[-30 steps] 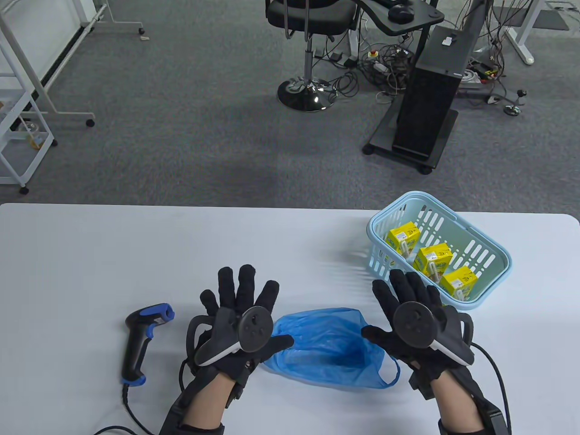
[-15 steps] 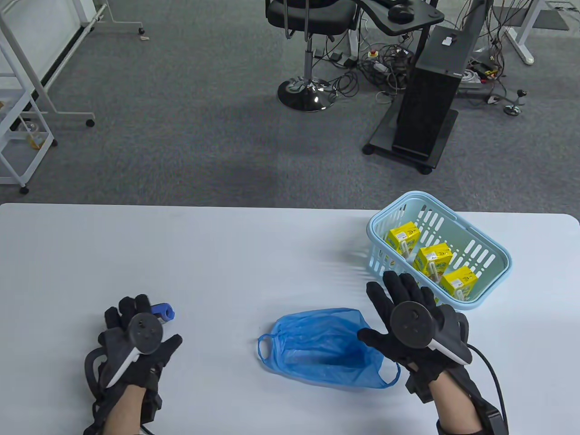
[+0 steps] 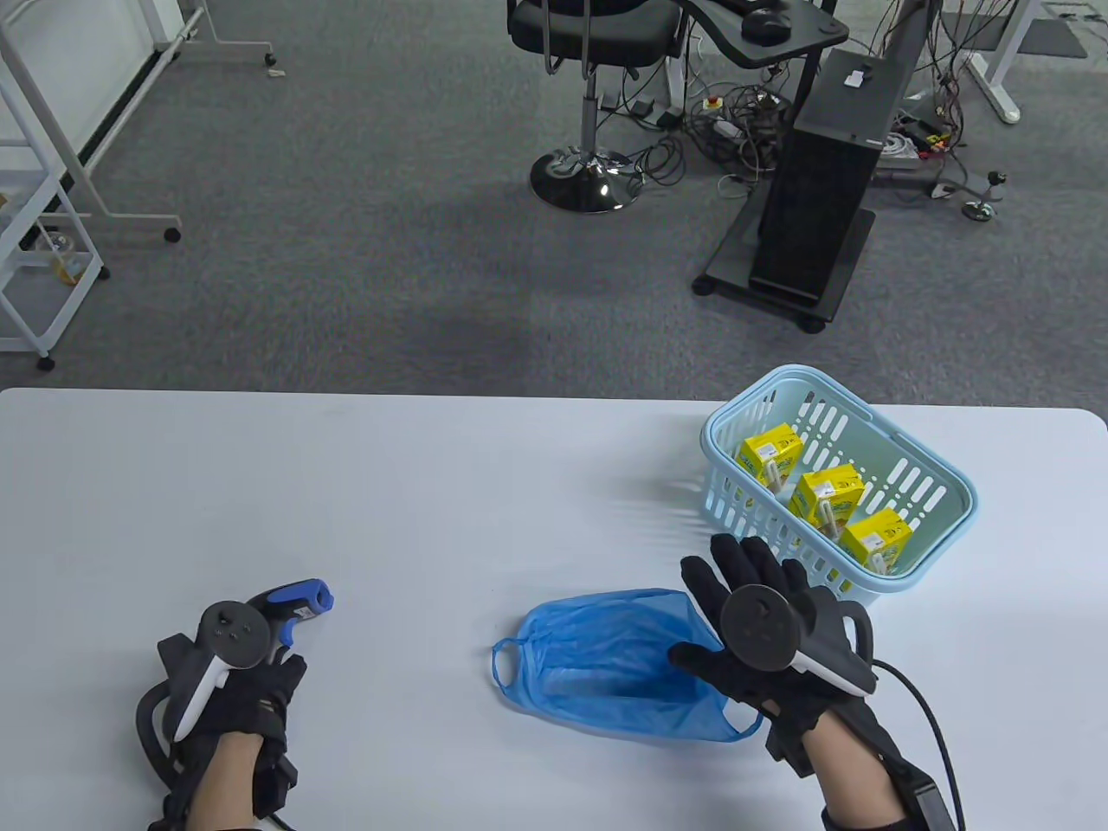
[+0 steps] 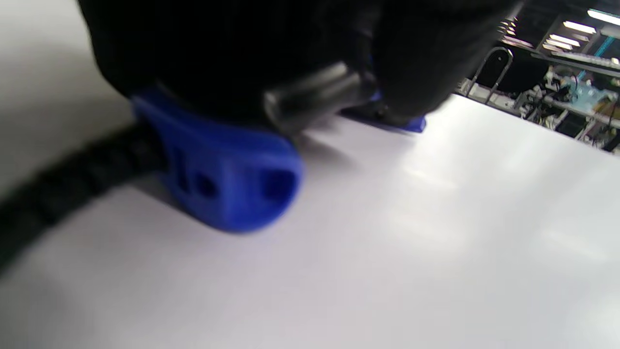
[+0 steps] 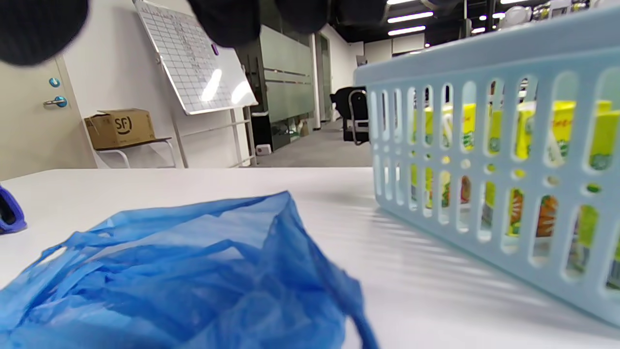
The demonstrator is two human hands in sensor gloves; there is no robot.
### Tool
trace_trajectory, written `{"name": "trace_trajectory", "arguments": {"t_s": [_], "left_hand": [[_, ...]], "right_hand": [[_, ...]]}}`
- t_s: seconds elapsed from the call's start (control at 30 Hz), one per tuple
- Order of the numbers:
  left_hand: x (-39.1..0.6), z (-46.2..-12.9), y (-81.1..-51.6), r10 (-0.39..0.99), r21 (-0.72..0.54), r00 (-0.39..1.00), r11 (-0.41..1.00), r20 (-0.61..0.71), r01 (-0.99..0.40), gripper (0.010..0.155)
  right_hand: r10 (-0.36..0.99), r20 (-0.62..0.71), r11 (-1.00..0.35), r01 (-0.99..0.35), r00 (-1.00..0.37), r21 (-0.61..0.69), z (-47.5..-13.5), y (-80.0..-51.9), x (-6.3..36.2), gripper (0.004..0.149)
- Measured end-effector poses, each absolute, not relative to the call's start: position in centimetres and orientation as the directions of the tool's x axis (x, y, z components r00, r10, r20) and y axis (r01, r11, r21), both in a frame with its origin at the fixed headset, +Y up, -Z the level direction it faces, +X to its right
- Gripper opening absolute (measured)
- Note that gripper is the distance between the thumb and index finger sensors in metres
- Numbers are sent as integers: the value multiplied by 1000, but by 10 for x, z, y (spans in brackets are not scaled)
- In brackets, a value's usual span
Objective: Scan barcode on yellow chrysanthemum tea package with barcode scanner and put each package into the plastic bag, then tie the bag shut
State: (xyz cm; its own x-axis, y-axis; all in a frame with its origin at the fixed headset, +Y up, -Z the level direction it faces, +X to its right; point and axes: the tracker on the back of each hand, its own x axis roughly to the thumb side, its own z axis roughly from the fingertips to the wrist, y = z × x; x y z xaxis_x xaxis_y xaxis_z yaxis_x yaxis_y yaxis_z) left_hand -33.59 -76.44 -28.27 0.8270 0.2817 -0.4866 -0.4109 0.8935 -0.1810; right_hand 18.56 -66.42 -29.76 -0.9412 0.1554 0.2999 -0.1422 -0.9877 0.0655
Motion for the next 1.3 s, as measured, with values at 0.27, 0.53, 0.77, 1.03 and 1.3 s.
{"name": "trace_trajectory", "arguments": {"t_s": [0.27, 0.53, 0.77, 1.03, 1.3], "left_hand": [[-338, -288, -764, 473, -209, 743, 759, -473, -616, 87], [-308, -299, -764, 420, -299, 821, 786, -386, -542, 71], [-287, -299, -756, 402, -292, 867, 826, -295, -483, 65], [-241, -275, -675, 567, -53, 801, 821, 192, -568, 60], [-177, -266, -630, 473, 33, 833, 864, 287, -503, 59]], "right_hand": [[200, 306, -979, -183, -931, 86, -299, -665, 186, 95], [222, 310, -974, -199, -924, 105, -300, -667, 184, 94], [236, 317, -971, -212, -919, 109, -298, -663, 183, 94], [338, 323, -941, -324, -884, 100, -298, -648, 188, 93], [331, 358, -943, -316, -873, 102, -288, -645, 181, 93]]}}
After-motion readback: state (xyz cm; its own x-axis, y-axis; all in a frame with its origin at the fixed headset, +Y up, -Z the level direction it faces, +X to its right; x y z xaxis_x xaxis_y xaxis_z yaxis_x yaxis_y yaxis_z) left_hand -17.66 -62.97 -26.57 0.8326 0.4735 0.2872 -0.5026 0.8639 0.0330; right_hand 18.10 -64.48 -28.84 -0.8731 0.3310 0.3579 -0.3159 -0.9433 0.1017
